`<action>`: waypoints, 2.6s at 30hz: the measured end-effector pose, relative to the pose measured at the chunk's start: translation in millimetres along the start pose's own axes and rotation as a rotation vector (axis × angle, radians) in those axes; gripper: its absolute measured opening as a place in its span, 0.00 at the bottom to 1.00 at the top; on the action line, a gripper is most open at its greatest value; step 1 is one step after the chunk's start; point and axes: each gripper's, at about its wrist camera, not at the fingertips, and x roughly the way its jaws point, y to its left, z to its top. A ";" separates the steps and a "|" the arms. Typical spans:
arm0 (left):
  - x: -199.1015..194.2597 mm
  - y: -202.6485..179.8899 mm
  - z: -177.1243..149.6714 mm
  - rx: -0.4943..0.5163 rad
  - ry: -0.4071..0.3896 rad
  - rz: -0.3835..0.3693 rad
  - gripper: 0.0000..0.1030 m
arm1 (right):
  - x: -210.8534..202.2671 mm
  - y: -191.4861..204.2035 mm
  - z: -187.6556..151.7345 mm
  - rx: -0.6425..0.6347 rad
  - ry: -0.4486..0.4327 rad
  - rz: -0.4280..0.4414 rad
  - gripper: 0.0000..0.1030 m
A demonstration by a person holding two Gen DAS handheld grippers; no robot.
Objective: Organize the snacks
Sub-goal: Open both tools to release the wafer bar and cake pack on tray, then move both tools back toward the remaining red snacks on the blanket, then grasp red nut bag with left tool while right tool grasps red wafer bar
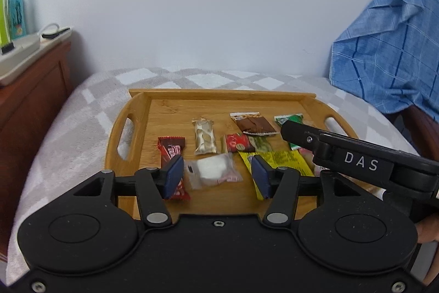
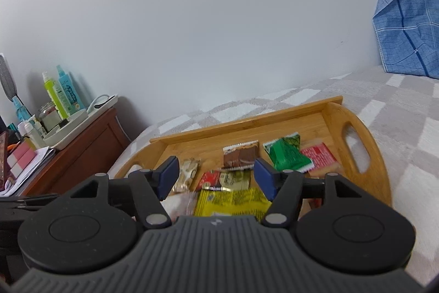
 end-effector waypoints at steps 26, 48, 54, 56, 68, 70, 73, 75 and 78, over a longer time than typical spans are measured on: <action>-102.5 -29.4 -50.1 -0.015 -0.074 -0.002 0.74 | -59.5 -16.0 -30.6 0.022 -0.033 0.061 0.77; -155.3 -9.0 -117.5 -0.015 -0.093 0.119 0.89 | -78.9 5.8 -72.5 -0.074 -0.011 0.065 0.81; -151.8 10.6 -130.0 -0.016 -0.072 0.157 0.89 | -81.1 22.9 -85.0 -0.142 -0.005 0.066 0.81; -149.0 16.5 -132.5 -0.017 -0.068 0.167 0.89 | -81.4 27.4 -88.0 -0.155 -0.003 0.061 0.81; -124.8 44.6 -146.4 -0.046 -0.016 0.151 0.81 | -76.4 52.4 -105.3 -0.220 0.039 0.049 0.81; -121.4 46.7 -146.7 -0.050 -0.014 0.147 0.78 | -74.0 57.9 -107.2 -0.235 0.048 0.053 0.81; -117.7 51.2 -146.5 -0.069 -0.011 0.146 0.74 | -70.1 66.5 -109.2 -0.261 0.056 0.060 0.81; -114.6 56.2 -146.9 -0.085 -0.005 0.147 0.72 | -67.1 70.8 -110.2 -0.276 0.063 0.062 0.81; -108.3 65.0 -147.7 -0.114 0.019 0.146 0.61 | -62.8 74.8 -111.6 -0.286 0.074 0.062 0.81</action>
